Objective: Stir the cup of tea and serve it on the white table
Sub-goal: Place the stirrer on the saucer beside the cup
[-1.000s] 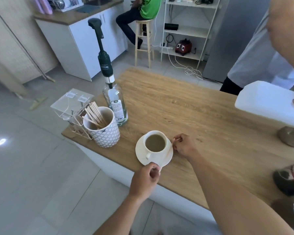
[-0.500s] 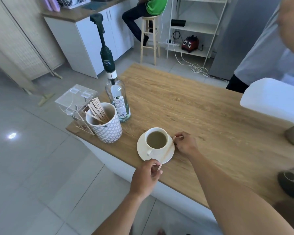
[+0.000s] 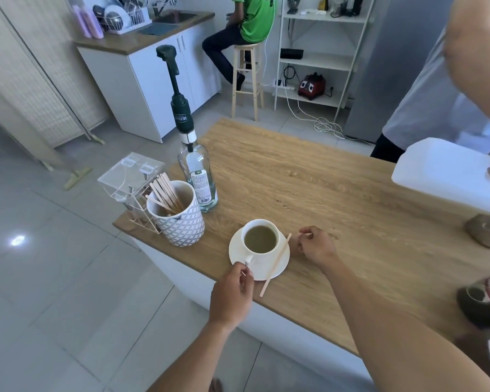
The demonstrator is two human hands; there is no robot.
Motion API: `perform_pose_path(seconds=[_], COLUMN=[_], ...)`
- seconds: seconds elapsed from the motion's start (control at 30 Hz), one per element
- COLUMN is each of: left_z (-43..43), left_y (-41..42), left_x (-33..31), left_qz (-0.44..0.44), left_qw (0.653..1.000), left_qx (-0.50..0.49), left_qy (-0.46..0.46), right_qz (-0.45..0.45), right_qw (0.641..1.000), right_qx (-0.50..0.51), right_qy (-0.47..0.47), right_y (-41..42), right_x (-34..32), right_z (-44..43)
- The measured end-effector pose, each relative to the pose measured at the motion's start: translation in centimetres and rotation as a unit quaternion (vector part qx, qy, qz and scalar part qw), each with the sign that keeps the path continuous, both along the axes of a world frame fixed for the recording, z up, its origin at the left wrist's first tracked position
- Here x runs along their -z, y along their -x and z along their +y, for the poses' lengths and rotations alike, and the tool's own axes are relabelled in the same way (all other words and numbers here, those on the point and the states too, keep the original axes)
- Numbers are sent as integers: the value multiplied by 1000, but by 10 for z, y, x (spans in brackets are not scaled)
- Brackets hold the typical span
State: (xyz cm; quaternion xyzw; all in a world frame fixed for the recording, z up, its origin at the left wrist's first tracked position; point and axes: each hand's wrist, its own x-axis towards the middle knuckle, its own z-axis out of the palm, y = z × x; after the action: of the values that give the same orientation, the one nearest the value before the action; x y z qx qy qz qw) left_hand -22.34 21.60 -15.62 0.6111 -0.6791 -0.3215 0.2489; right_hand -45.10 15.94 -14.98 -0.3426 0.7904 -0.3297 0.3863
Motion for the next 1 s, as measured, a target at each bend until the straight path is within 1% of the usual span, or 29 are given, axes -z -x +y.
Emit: perform_pose_path(seconds=[0.3, 0.5, 0.7, 1.0], left_z=[-38, -61, -82, -94], left_y=[-21, -29, -38, -54], left_x=[-22, -30, -29, -27], left_qz=[-2, -9, -1, 12], left_qw=[999, 998, 994, 984], left_qx=[5, 56, 108, 175], left_qy=[32, 32, 30, 23], right_qz=[-22, -26, -33, -19], right_qw=[998, 997, 992, 989], right_qx=[31, 59, 100, 141], right_qy=[39, 38, 63, 43], right_y=[-17, -39, -72, -128], right_x=[-18, -20, -28, -30], right_z=[14, 28, 42, 61])
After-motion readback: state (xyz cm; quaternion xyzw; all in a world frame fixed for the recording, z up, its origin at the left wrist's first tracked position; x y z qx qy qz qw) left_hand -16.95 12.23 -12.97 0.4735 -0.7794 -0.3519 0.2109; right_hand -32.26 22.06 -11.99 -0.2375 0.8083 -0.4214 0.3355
